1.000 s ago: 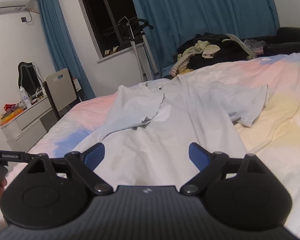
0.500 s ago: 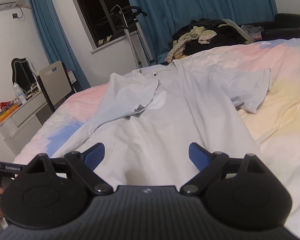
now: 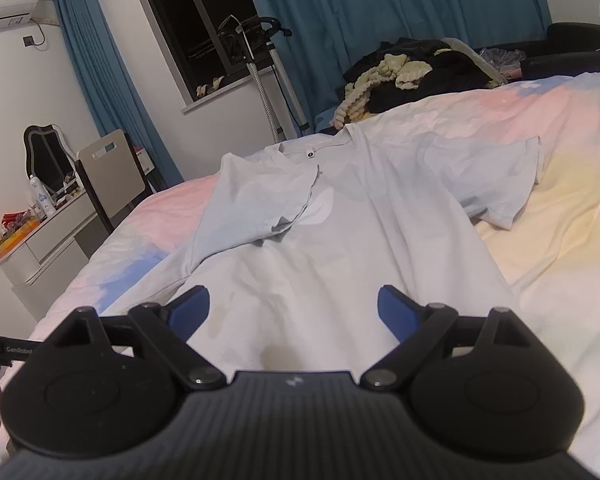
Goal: Fold clothes
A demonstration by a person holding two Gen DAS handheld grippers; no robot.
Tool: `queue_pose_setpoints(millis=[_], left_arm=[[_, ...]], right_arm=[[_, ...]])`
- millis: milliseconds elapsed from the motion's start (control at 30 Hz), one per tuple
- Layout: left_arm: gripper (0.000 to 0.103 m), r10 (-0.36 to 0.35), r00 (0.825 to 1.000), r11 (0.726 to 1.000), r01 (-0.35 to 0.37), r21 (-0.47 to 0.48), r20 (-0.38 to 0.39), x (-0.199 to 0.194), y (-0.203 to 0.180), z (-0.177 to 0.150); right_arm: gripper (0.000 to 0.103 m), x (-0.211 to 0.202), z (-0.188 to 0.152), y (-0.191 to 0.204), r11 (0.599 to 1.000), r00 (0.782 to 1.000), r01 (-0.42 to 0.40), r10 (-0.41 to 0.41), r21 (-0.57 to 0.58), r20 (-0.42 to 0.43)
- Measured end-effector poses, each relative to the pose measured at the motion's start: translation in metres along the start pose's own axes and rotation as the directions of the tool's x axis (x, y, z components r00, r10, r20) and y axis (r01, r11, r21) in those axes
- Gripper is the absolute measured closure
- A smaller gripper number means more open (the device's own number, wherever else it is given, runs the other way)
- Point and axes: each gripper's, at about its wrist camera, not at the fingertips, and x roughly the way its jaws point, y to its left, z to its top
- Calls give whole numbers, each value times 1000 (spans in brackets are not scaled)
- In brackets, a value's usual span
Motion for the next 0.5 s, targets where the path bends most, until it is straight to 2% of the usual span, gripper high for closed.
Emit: queue_pose_setpoints(millis=[133,200,233,267,300,333,367,500], left_arm=[[96,15,1000,996,-14,86,-7,-9,-49,3],[96,-5,999,994,9,106,-36,-6,-72,2],[90,-17,998,991,24,128,-58,-2,-82,-1],[69,-28,996,988,40,149,-79,1,-93,-4],[54,-48,992,979,70,190,-118,6,-103,-8],[30,-62,989,972,90,216,-134,2,-105,-10],[20,-75,986,964,110,242,-151,-2,-107,-12],[17,-121,968,921,192,339,-222,-18,-116,-21]], right_arm=[[11,-2,1,-7,999,1000,1,-1,36,2],[11,-3,2,-11,999,1000,-1,1,54,1],[11,-4,3,-12,998,1000,-2,2,62,1],[11,-4,3,-13,998,1000,-2,1,63,1],[11,-4,3,-14,998,1000,-1,1,63,2],[11,-3,3,-15,998,1000,0,0,63,-1],[11,-2,3,-15,998,1000,1,0,64,-4],[11,-2,4,-18,996,1000,-9,9,86,-7]])
